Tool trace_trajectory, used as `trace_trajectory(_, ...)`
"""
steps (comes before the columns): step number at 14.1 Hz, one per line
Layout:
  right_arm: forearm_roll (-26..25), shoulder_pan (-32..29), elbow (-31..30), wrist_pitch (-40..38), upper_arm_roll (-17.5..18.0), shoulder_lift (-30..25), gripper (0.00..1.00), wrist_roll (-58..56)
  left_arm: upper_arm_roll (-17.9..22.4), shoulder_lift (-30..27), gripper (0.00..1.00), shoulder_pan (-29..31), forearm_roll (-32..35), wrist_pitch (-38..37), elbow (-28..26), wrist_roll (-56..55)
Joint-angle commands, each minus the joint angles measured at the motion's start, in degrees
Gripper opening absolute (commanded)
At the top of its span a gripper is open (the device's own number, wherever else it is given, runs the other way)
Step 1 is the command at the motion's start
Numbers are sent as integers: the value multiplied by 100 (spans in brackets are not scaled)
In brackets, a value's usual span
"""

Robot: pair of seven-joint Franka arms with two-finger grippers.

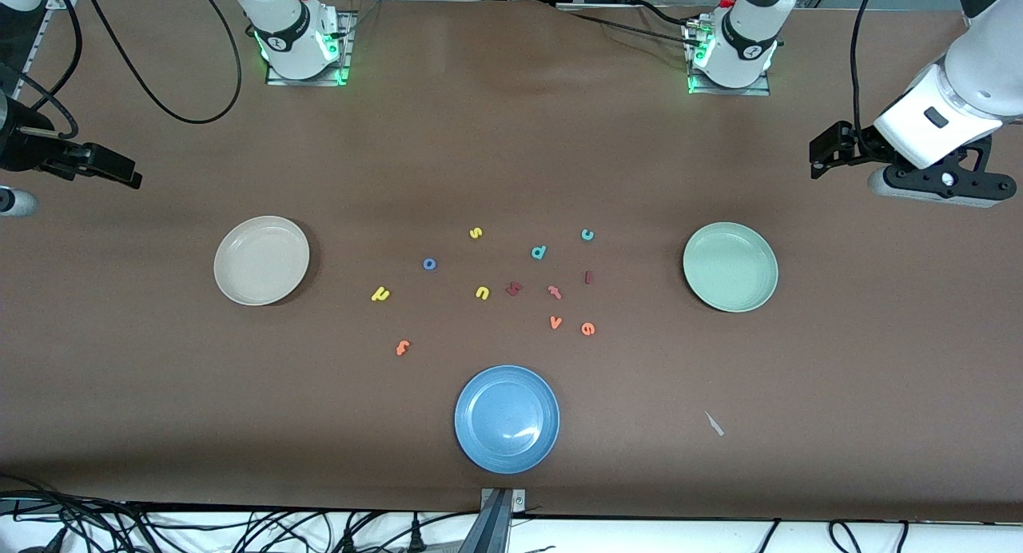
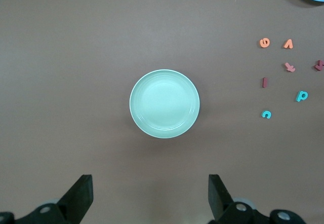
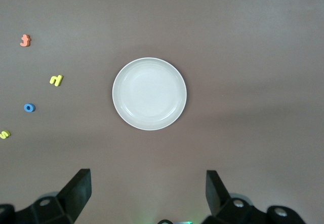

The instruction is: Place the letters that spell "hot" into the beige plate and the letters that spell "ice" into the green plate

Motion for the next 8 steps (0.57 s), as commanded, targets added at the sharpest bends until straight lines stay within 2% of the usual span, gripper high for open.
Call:
trace_trajectory(1, -2, -28, -26, -39, 7, -31, 100, -74, 5, -5, 100, -24, -46, -116, 108, -5)
trace_trajectory(8, -2, -28, -17, -171, 7, -31, 100, -31, -13, -5, 100, -15, -46, -116, 108, -5)
